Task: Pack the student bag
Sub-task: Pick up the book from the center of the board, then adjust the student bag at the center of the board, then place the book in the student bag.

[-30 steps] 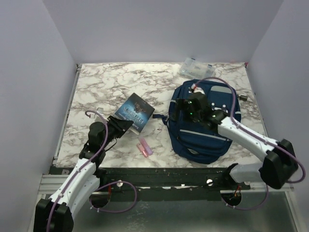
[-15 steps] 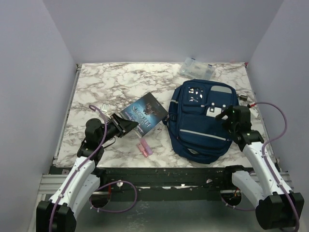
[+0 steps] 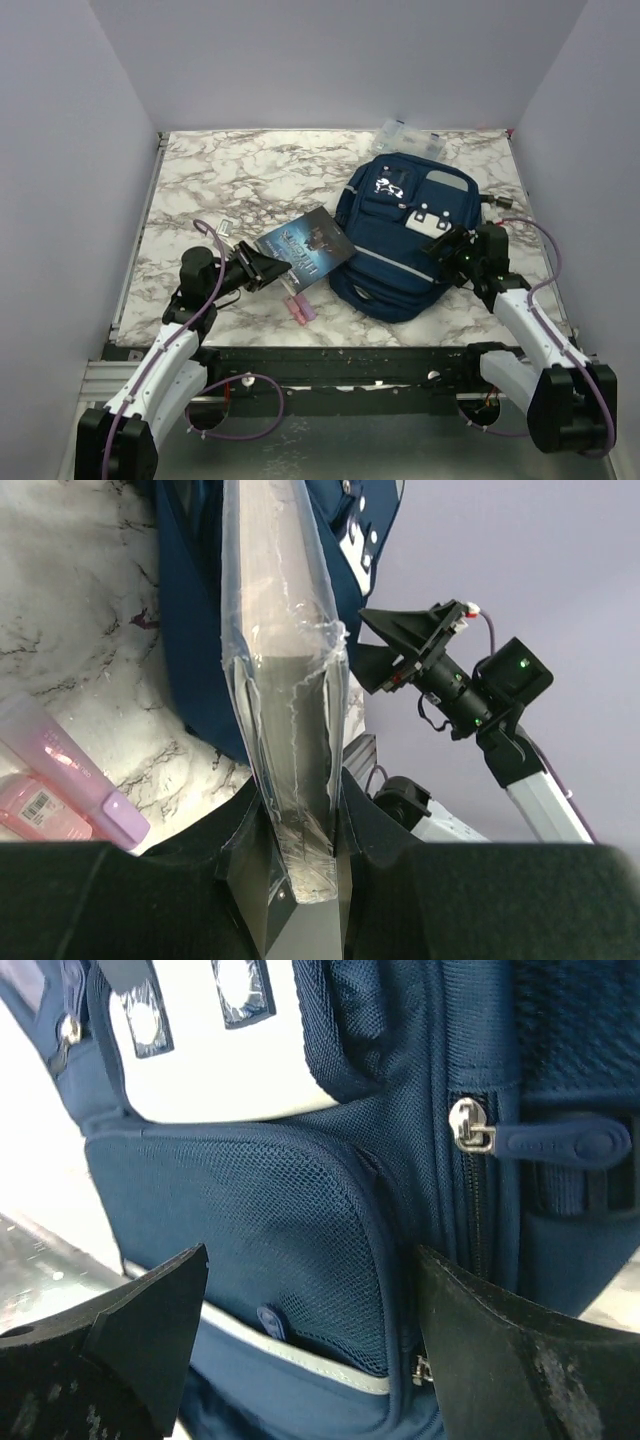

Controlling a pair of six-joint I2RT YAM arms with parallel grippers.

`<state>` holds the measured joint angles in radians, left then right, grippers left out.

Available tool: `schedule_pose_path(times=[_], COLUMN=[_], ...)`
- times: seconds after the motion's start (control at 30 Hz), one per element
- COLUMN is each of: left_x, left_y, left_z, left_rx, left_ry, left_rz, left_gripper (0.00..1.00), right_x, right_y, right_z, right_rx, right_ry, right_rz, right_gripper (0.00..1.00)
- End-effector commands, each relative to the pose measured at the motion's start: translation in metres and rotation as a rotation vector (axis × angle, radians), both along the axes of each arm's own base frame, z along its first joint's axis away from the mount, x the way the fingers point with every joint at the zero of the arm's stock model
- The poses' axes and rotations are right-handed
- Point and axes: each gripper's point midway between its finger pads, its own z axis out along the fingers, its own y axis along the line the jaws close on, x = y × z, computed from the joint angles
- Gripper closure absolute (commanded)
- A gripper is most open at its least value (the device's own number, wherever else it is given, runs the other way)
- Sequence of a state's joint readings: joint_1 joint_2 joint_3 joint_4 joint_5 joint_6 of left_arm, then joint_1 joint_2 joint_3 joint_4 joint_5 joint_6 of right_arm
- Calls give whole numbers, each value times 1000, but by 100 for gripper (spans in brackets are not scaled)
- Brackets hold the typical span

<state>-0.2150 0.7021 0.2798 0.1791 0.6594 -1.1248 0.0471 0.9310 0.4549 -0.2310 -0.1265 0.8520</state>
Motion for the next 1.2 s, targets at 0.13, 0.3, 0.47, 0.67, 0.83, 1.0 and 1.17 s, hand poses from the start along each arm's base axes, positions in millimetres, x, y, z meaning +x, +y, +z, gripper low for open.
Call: schedule_pose_path(times=[0.13, 0.3, 0.47, 0.67, 0.83, 1.0, 1.17], left_x=[-2, 1, 13, 10, -2, -10, -23], left_y=[-4, 6, 28, 80, 112, 132, 132], left_z=[53, 65, 61, 60, 90, 110, 120], left_rx=[-83, -79, 47, 248, 381, 481, 495], left_ry=[-196, -260, -238, -212, -298, -350, -396], left_rz=[-34, 39, 194, 465, 587, 648, 632], left_gripper=[100, 100, 100, 100, 100, 100, 100], right_x=[36, 14, -21, -33, -36, -44, -26], right_y=[52, 84, 143, 170, 190, 246, 287], right_z=[53, 91, 84, 69, 73, 65, 52], right_rx=[69, -208, -271, -255, -362, -395, -361], right_ry=[-125, -232, -251, -247, -344, -383, -363], right_rz=[302, 531, 817, 885, 975, 1125, 1160], right_gripper=[14, 12, 18, 20, 16, 16, 30])
